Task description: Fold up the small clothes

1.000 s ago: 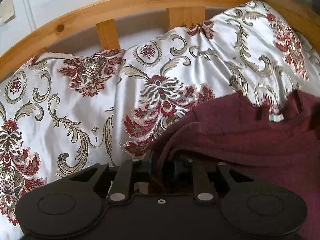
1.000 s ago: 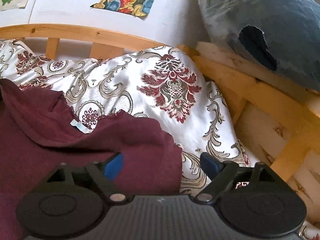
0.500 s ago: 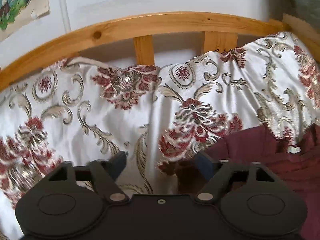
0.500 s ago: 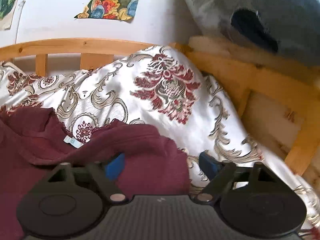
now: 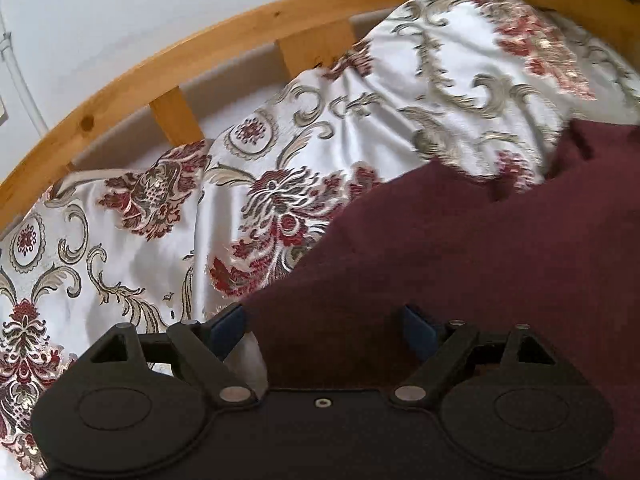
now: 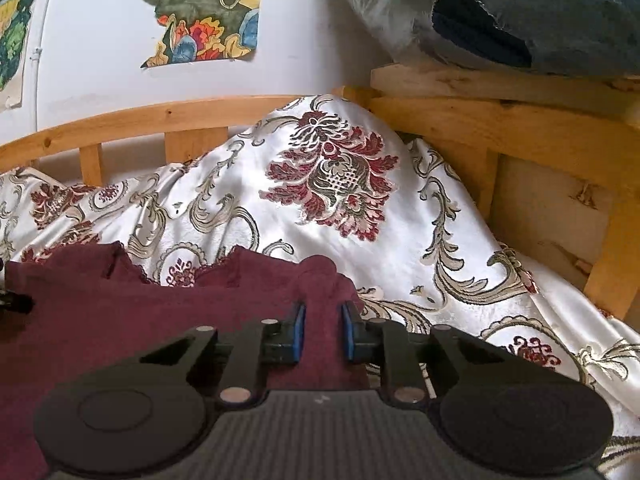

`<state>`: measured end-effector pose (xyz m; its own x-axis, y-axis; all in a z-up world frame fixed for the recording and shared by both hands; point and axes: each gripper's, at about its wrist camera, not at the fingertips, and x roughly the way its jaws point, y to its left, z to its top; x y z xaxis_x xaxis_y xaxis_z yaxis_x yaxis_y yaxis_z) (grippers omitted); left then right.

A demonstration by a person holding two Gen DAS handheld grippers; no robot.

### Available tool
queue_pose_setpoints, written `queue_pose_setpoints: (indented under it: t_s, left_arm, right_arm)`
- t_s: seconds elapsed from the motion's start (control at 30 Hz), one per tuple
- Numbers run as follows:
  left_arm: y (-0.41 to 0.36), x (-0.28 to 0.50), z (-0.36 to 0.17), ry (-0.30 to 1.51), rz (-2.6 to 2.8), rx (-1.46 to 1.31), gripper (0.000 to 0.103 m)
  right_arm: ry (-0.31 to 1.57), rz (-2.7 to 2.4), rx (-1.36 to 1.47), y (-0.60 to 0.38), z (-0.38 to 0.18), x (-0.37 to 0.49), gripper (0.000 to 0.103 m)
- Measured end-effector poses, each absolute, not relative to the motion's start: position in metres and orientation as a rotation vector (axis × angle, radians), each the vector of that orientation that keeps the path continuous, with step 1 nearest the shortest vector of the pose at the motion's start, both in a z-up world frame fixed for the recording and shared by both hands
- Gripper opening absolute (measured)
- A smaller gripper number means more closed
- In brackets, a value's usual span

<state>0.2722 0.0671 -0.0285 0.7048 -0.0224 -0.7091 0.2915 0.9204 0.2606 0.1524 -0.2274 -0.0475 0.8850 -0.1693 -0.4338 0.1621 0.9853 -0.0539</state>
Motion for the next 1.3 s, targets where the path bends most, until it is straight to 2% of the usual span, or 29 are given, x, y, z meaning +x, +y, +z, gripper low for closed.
queue_pose_setpoints:
  t_s: [0.07,0.13,0.17,0.27,0.3,0.33,0.43,0.5,0.7,0.77,0.83,1.0,1.07,1.13,1.23,1.3]
  left_arm:
    - [0.070,0.282,-0.033,0.786,-0.160,0.331,0.087]
    - [0.076,0.288,-0.038,0.807,-0.147,0.289,0.091]
    - [0.079,0.288,-0.040,0.813,-0.142,0.271,0.092]
    - [0.087,0.288,-0.039,0.810,-0.146,0.210,0.093]
    - [0.090,0.286,-0.037,0.803,-0.140,0.185,0.093]
    - [0.093,0.284,-0.032,0.792,-0.132,0.153,0.094]
    - [0.103,0.270,-0.018,0.738,-0.105,0.067,0.100]
    - [0.108,0.255,-0.008,0.692,-0.104,0.039,0.102]
    - [0.114,0.203,-0.001,0.642,-0.125,0.067,0.102]
    - [0.114,0.192,-0.006,0.681,-0.133,0.097,0.102]
    - [0.114,0.183,-0.009,0.706,-0.147,0.124,0.102]
    - [0.116,0.174,-0.015,0.716,-0.174,0.146,0.102]
    - [0.118,0.174,-0.016,0.714,-0.183,0.136,0.102]
    - [0.119,0.175,-0.018,0.721,-0.177,0.124,0.102]
    - [0.119,0.180,-0.021,0.739,-0.168,0.115,0.102]
    - [0.119,0.181,-0.022,0.738,-0.161,0.114,0.102]
  right_arm:
    - [0.459,-0.187,-0.028,-0.227,-0.048,0.151,0.033]
    - [0.467,-0.201,-0.032,-0.228,-0.049,0.149,0.045]
    - [0.468,-0.205,-0.029,-0.229,-0.049,0.148,0.047]
    - [0.471,-0.217,-0.032,-0.228,-0.049,0.143,0.070]
    - [0.470,-0.220,-0.035,-0.227,-0.048,0.141,0.081]
    - [0.469,-0.219,-0.036,-0.226,-0.048,0.138,0.088]
    - [0.469,-0.235,-0.069,-0.219,-0.047,0.130,0.099]
    - [0.458,-0.241,-0.099,-0.213,-0.045,0.123,0.103]
    - [0.419,-0.214,-0.174,-0.191,-0.034,0.103,0.103]
    - [0.426,-0.175,-0.185,-0.184,-0.030,0.101,0.095]
    - [0.449,-0.152,-0.173,-0.179,-0.028,0.100,0.077]
    - [0.499,-0.180,-0.103,-0.180,-0.038,0.106,0.057]
    - [0.509,-0.200,-0.101,-0.181,-0.045,0.110,0.042]
    - [0.508,-0.223,-0.103,-0.183,-0.048,0.112,0.019]
    - [0.503,-0.226,-0.069,-0.187,-0.047,0.107,0.010]
    - [0.515,-0.232,-0.051,-0.188,-0.045,0.104,0.007]
